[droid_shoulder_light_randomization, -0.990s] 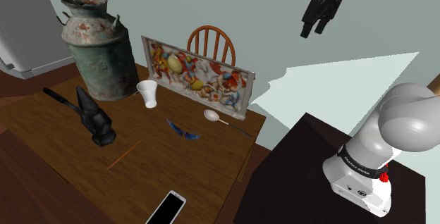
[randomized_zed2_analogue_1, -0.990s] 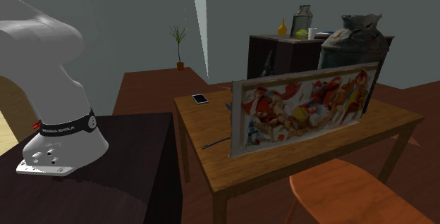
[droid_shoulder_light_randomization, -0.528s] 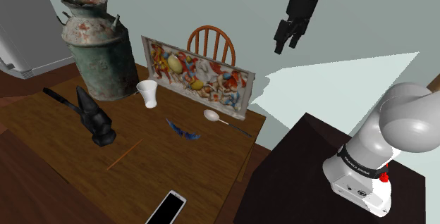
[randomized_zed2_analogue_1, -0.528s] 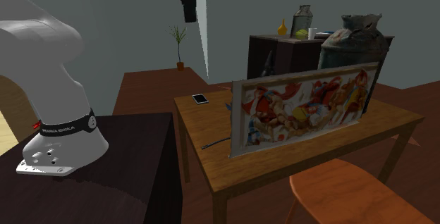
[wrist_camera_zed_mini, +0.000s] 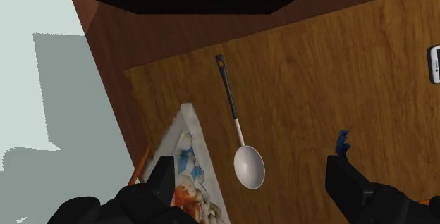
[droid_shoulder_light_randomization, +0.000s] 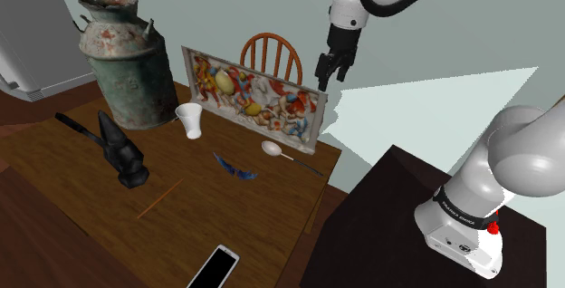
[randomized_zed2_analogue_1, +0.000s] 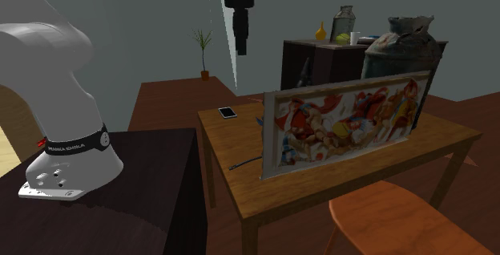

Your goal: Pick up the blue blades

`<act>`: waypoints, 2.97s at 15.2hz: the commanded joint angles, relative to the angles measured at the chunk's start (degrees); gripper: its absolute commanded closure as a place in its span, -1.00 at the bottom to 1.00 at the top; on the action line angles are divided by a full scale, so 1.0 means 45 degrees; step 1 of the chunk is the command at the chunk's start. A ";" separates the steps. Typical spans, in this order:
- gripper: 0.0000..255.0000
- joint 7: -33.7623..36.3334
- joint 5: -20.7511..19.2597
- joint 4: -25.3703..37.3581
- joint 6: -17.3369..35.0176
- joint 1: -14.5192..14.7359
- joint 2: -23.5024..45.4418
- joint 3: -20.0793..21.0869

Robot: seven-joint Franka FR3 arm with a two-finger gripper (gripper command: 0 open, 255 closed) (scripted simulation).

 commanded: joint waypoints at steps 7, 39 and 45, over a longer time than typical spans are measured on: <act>-1.00 0.0435 -0.0145 0.1165 0.2056 0.0471 0.3582 0.0730; -1.00 0.1624 -0.2200 1.0516 0.3891 0.2940 1.6035 0.1171; 1.00 0.1631 -0.2201 1.0506 0.3903 0.2945 1.6036 0.1171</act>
